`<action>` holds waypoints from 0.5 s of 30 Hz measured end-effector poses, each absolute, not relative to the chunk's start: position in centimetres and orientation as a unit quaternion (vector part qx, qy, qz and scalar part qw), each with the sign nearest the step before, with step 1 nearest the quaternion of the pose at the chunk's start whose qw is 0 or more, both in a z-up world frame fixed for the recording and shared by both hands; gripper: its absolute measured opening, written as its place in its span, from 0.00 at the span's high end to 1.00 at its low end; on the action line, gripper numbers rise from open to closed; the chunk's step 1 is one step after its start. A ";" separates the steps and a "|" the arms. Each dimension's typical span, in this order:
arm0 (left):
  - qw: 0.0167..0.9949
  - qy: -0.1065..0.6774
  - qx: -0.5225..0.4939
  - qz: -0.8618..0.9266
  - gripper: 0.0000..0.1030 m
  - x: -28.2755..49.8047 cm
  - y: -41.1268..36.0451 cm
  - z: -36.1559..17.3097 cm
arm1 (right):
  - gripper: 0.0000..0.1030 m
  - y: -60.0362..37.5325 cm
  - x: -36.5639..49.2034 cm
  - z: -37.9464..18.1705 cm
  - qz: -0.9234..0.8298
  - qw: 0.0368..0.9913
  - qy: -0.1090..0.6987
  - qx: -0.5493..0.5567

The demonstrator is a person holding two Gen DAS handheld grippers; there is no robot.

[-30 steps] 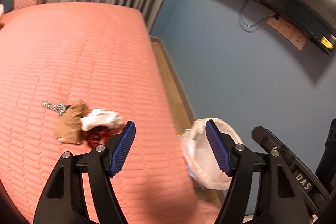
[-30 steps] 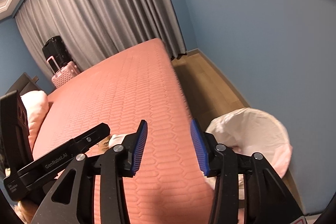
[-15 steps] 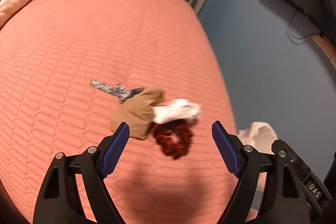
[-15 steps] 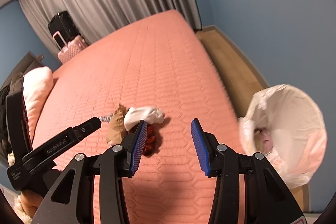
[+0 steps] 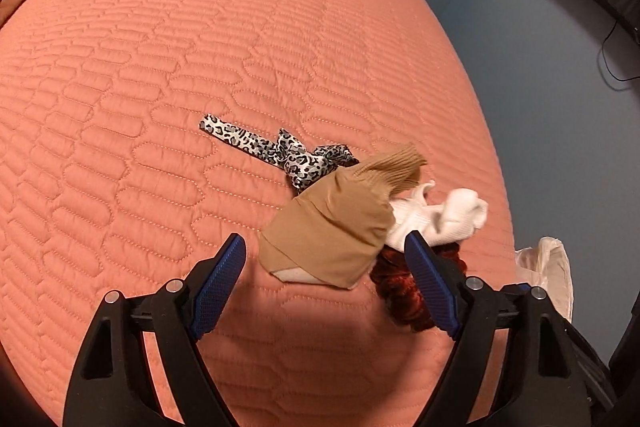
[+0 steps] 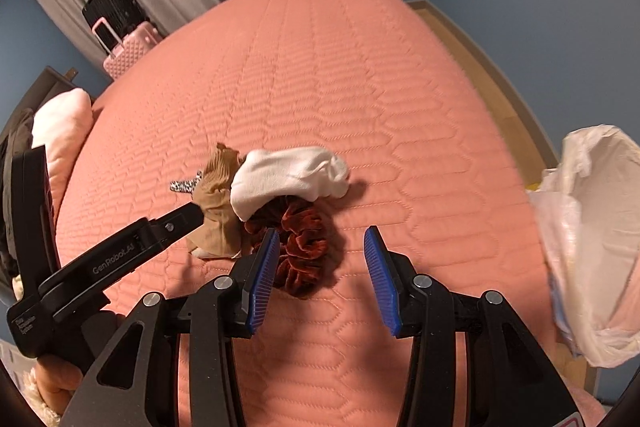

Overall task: Organize soft objects
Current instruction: 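Move both tools back to the beige stocking and red scrunchie, then grasp the beige stocking with the left tool while the right tool grasps the red scrunchie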

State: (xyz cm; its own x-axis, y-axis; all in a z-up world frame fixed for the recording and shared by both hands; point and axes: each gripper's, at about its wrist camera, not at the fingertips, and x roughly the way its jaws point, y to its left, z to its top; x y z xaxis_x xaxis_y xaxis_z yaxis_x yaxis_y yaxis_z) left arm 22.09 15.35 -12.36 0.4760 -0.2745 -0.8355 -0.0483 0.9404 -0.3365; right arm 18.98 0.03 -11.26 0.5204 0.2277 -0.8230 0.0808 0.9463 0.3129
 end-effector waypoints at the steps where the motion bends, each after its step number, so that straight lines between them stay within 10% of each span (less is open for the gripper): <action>1: 0.843 0.509 -0.159 -0.068 0.25 22.4 15.2 -12.6 | 0.58 0.1 19.3 -11.6 0.044 0.856 0.491 0.158; 10: 0.832 0.521 -0.177 -0.073 0.32 23.2 15.3 -14.7 | 0.58 1.5 21.4 -15.5 0.047 0.838 0.521 0.158; 15: 0.832 0.517 -0.184 -0.083 0.60 22.9 15.4 -14.6 | 0.69 1.6 21.5 -16.9 0.051 0.831 0.530 0.163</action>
State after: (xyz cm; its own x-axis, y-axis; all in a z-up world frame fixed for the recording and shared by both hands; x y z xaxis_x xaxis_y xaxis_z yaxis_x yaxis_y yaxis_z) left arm 22.87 15.43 -14.60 0.4518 -0.3290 -0.8292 -0.0514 0.9184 -0.3924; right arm 21.52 1.64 -16.85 0.4330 0.2578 -0.8637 0.0873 0.9417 0.3249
